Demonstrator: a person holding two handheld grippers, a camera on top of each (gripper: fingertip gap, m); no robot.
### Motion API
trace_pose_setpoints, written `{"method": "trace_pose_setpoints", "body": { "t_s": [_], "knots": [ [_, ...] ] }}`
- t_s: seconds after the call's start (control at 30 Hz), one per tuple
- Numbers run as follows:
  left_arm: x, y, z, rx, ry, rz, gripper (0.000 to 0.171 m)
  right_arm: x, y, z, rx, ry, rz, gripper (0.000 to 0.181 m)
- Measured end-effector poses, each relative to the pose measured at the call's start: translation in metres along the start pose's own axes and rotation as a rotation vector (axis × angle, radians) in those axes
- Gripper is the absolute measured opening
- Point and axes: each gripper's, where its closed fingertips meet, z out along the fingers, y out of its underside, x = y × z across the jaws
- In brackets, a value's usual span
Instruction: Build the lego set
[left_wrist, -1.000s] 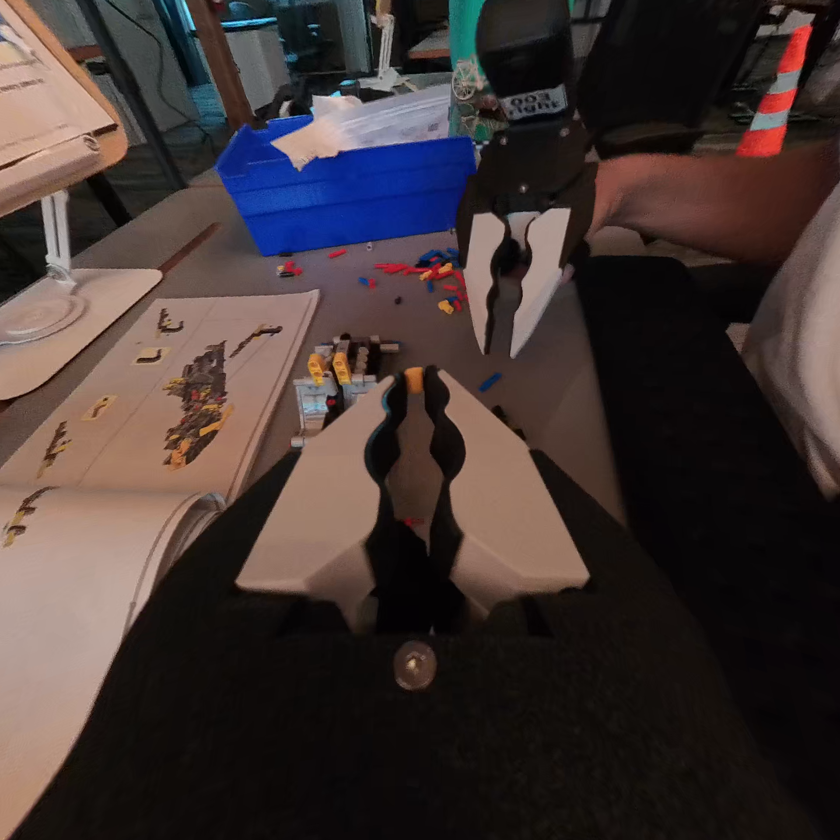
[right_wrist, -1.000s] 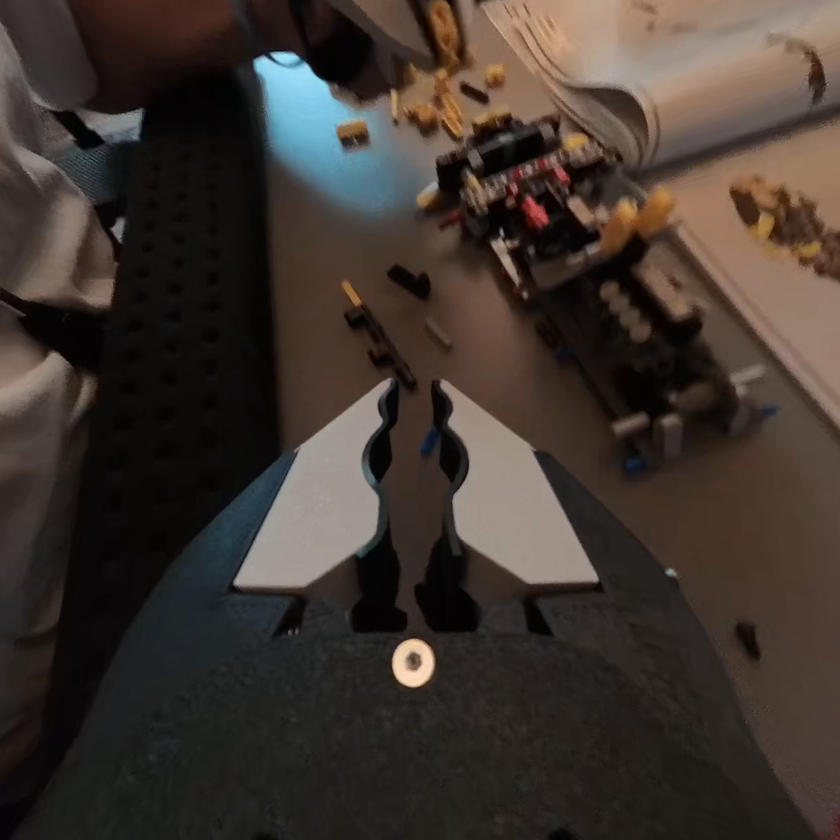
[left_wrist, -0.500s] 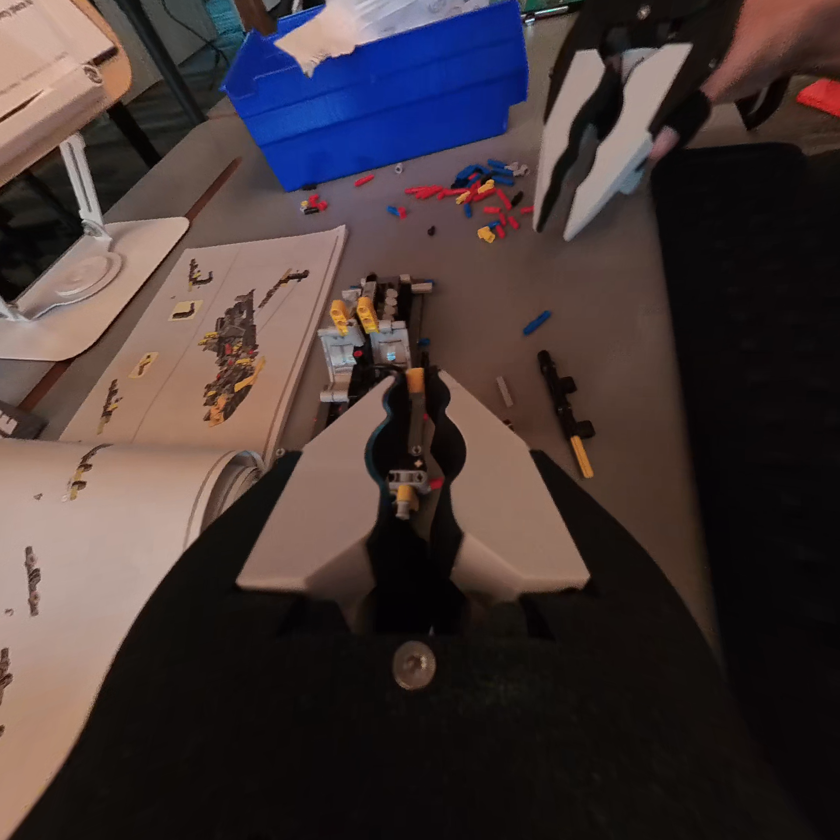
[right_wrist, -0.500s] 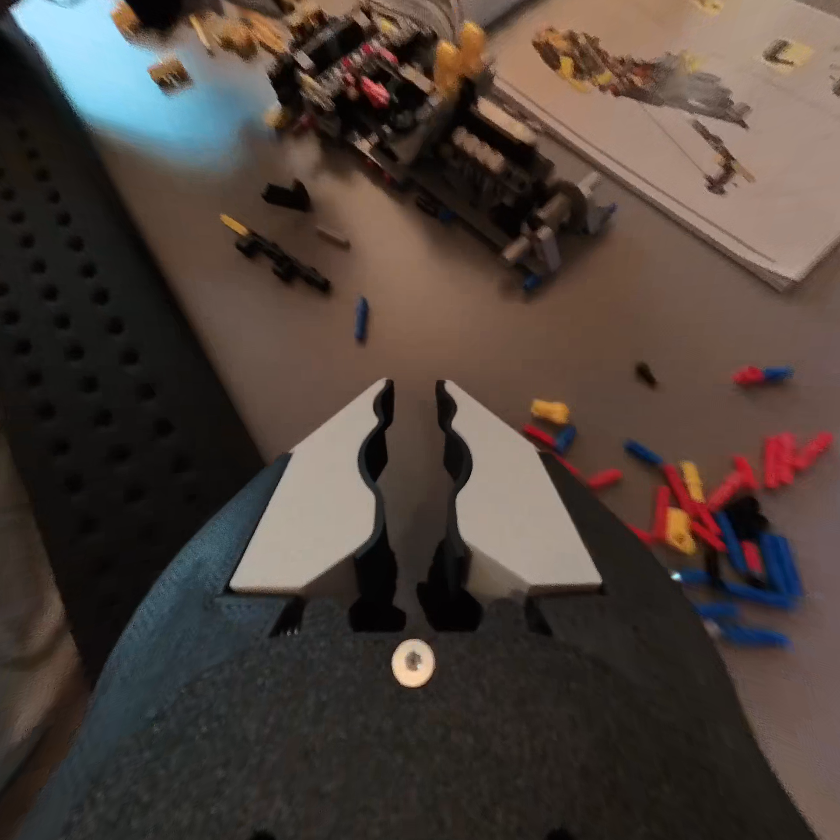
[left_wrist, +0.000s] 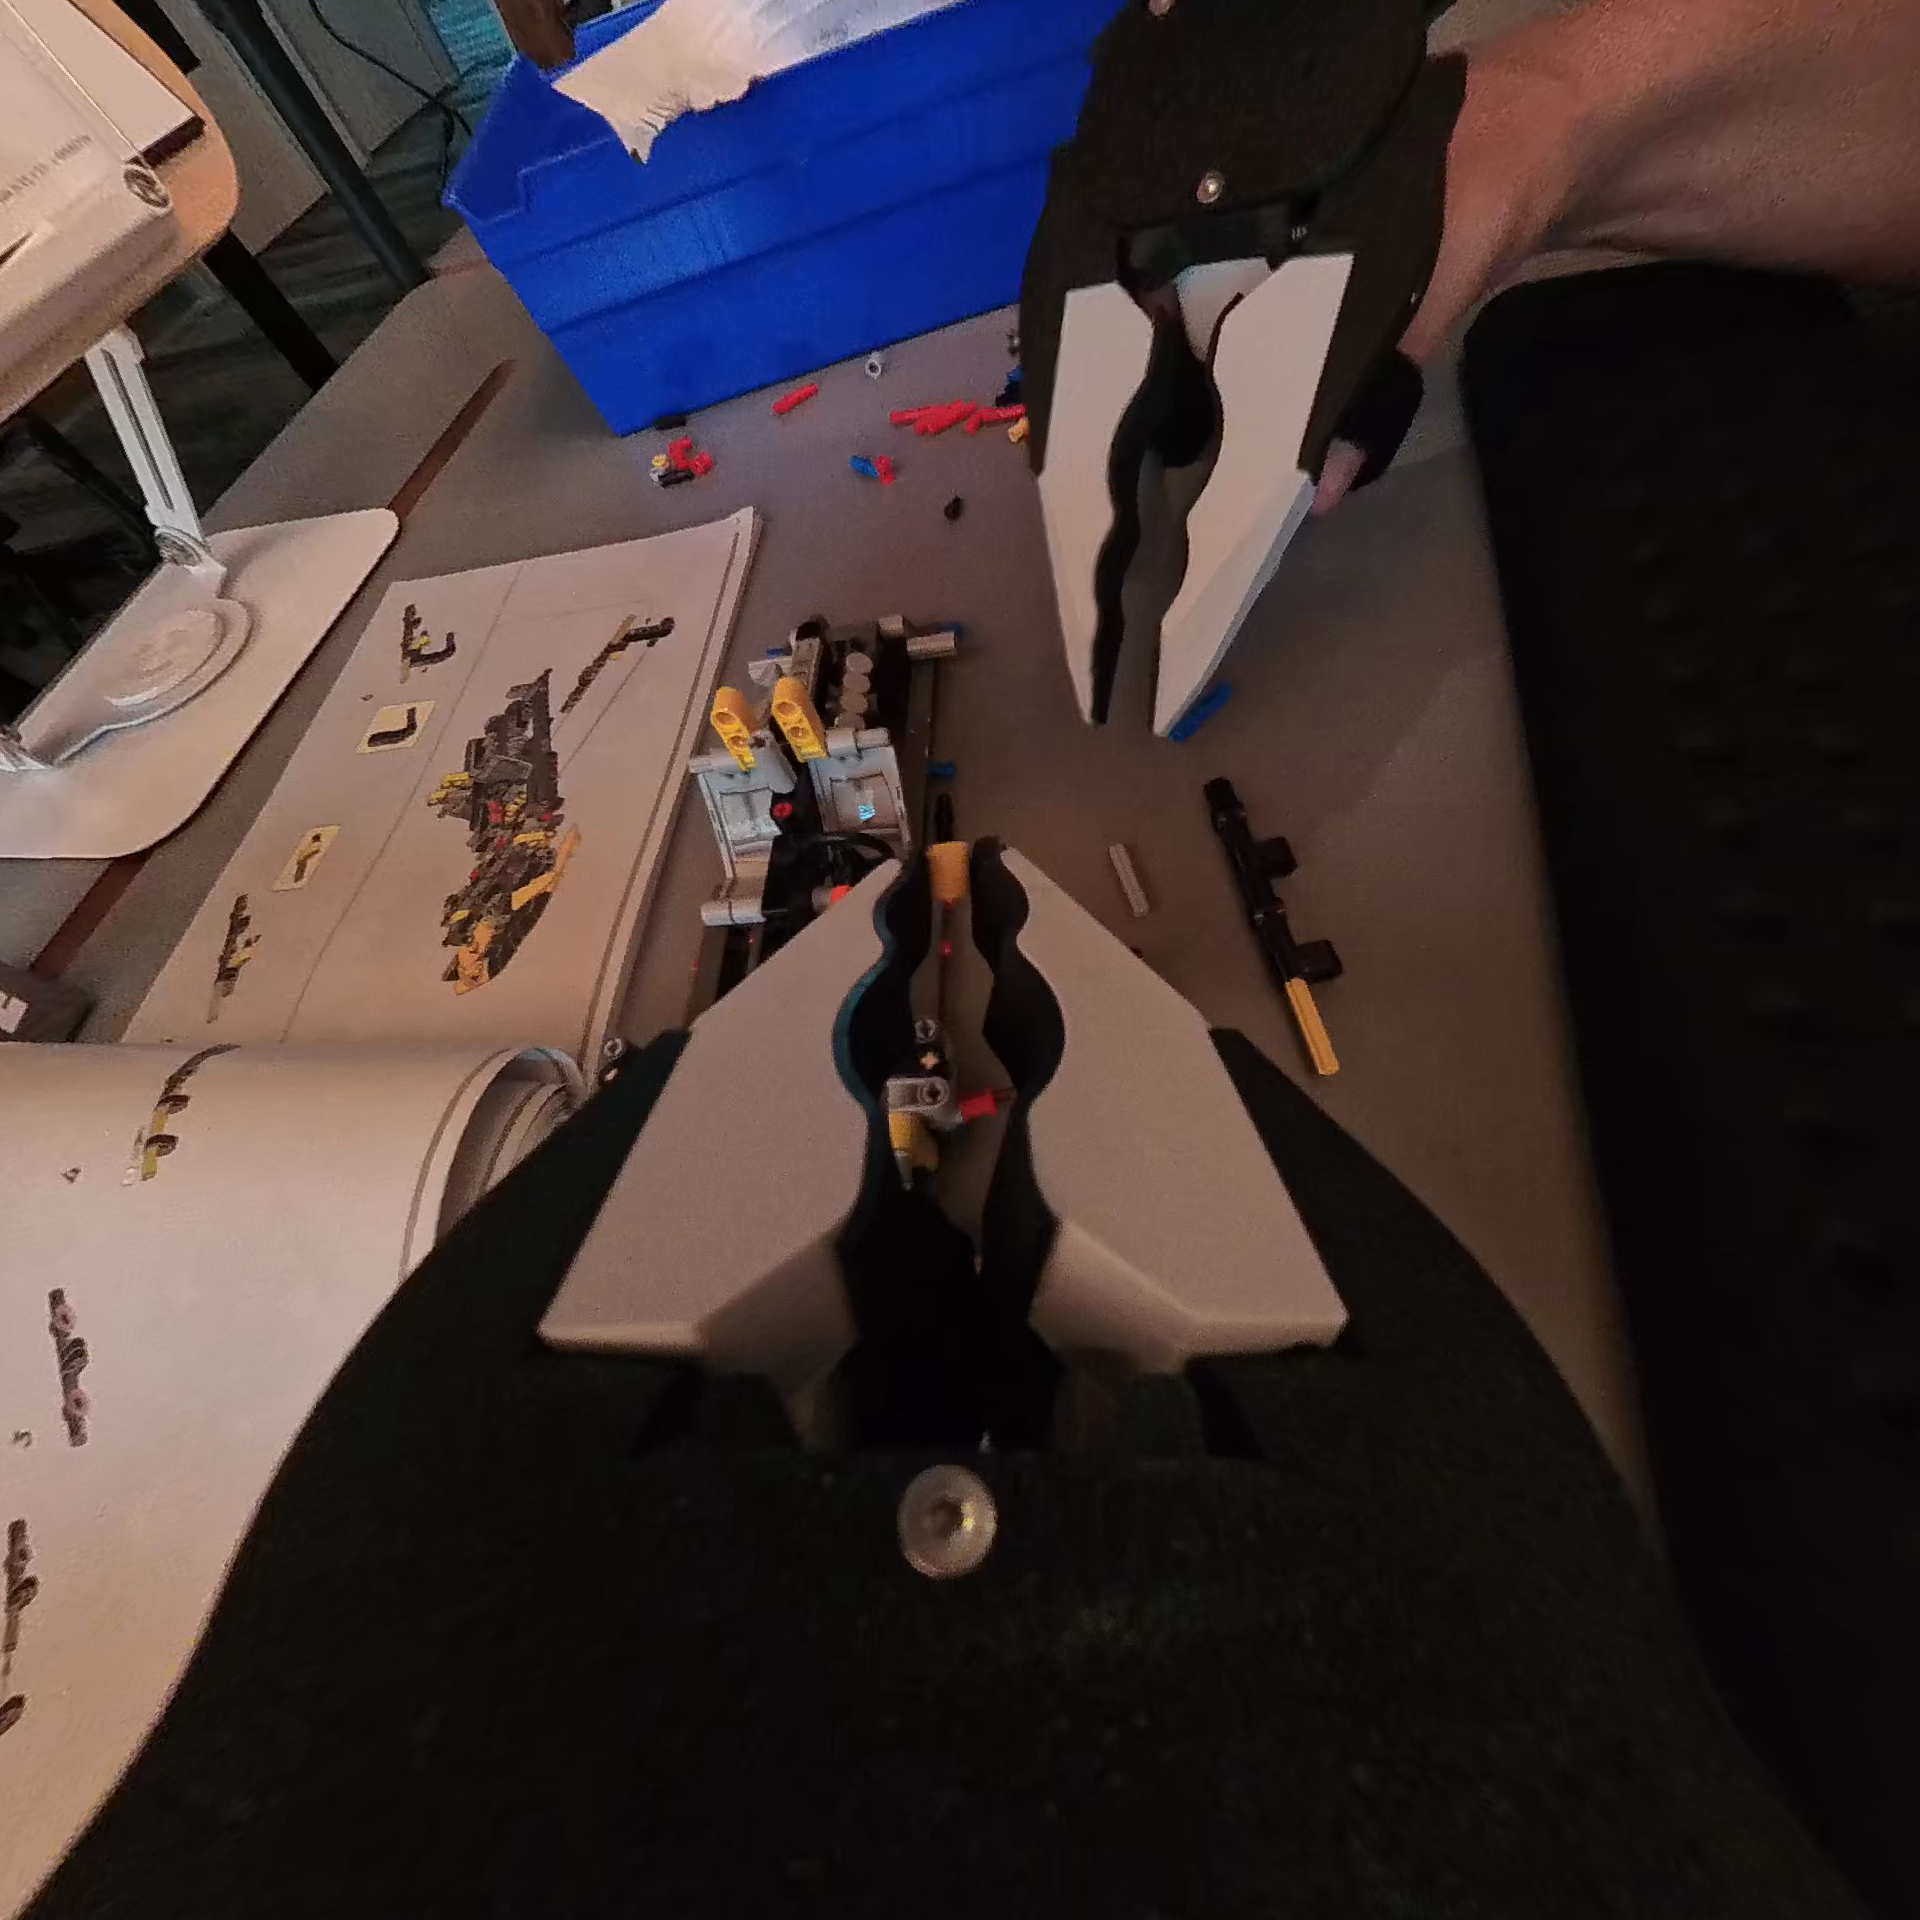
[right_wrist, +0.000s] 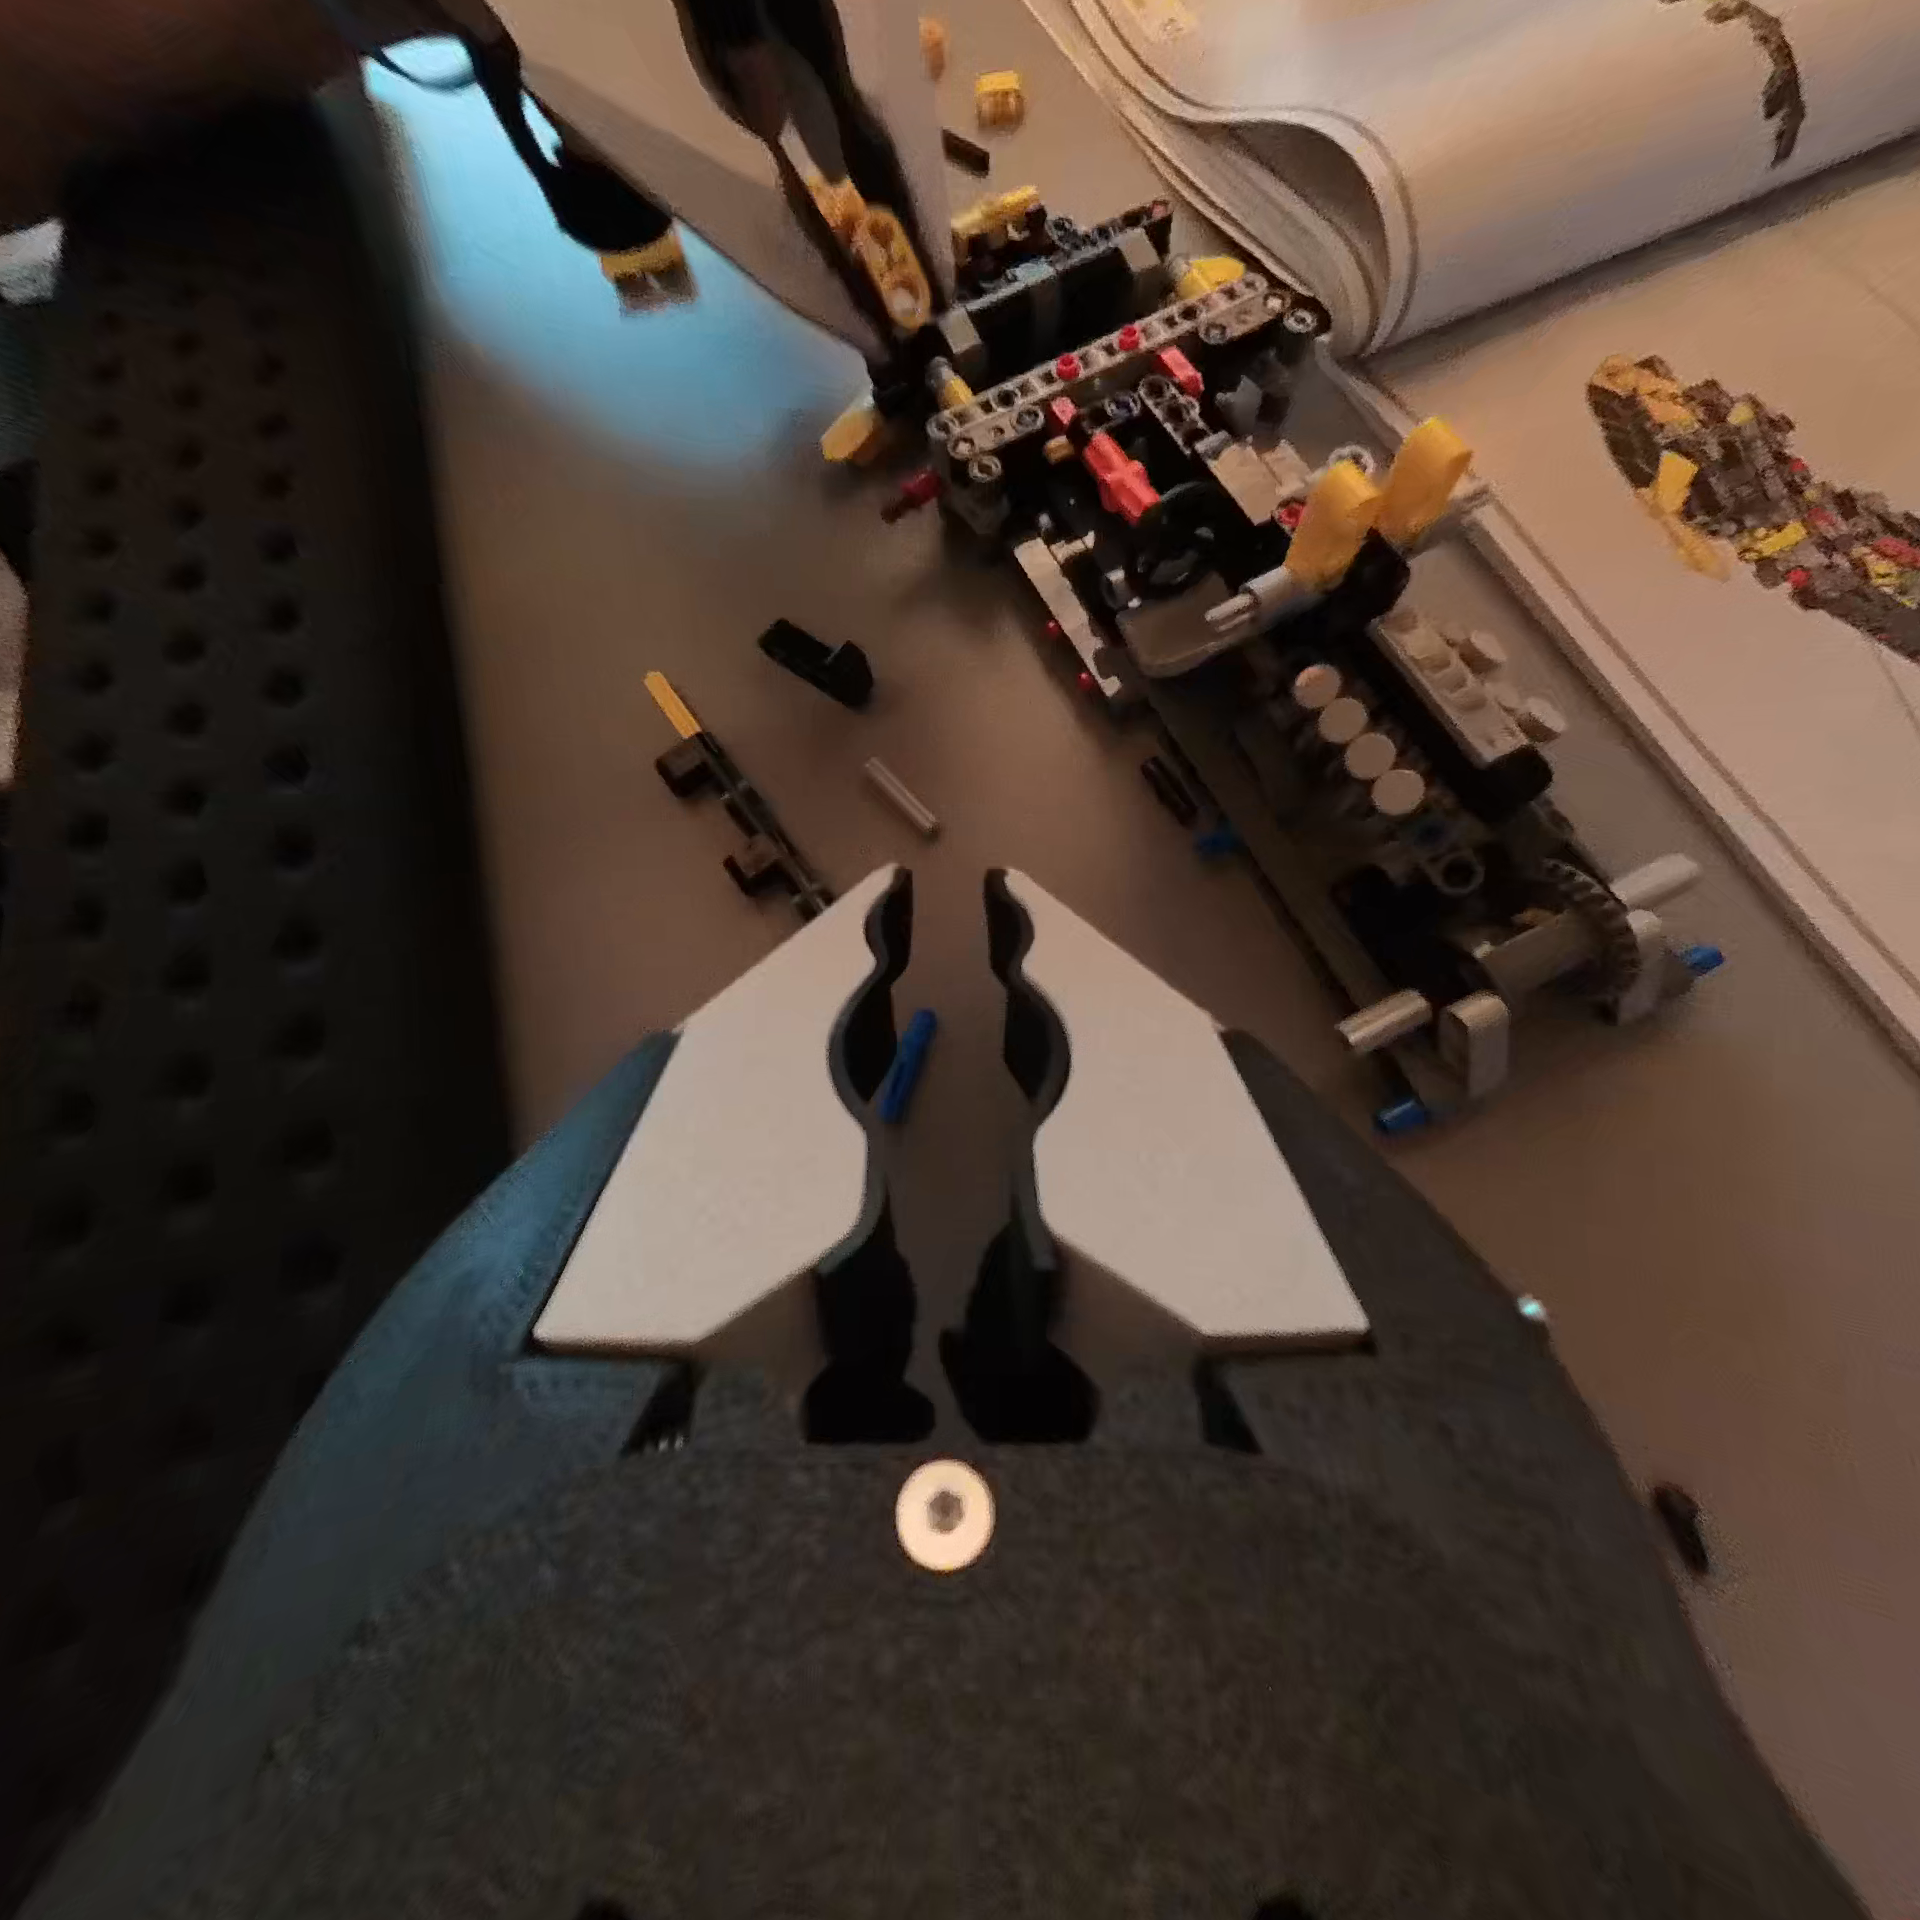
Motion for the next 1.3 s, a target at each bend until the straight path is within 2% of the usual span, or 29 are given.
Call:
{"method": "trace_pose_setpoints", "body": {
  "t_s": [0.17,0.4,0.63,0.83,0.9,0.97,1.07,1.17,1.3],
  "knots": [
    [-0.004,0.002,0.000,-0.001,-0.007,-0.022,0.005,-0.014,0.012,-0.011,-0.022,0.027,0.071,0.015],
    [0.000,-0.002,0.002,0.018,0.008,-0.025,0.005,-0.008,0.033,-0.029,-0.030,0.205,0.163,0.014],
    [-0.002,-0.001,0.001,0.014,-0.007,-0.019,0.005,-0.011,0.029,-0.032,-0.039,0.197,0.162,0.014],
    [-0.013,0.001,-0.005,0.002,-0.044,-0.014,0.004,-0.030,0.021,-0.019,-0.078,0.129,0.092,0.015],
    [-0.017,0.010,-0.006,-0.049,-0.063,0.016,0.005,-0.035,0.022,-0.017,-0.088,0.115,0.090,0.015],
    [-0.037,0.024,-0.014,-0.126,-0.152,0.058,0.005,-0.035,0.024,-0.019,-0.093,0.118,0.101,0.015],
    [-0.055,0.034,-0.025,-0.154,-0.198,-0.001,0.004,-0.028,0.023,-0.027,-0.070,0.168,0.103,0.015],
    [-0.058,0.031,-0.028,-0.120,-0.190,-0.041,0.004,-0.002,0.010,-0.029,0.016,0.288,0.098,0.015],
    [-0.048,0.027,-0.022,-0.098,-0.149,-0.032,0.005,0.027,-0.012,-0.006,0.081,0.311,0.102,0.019]
  ]
}}
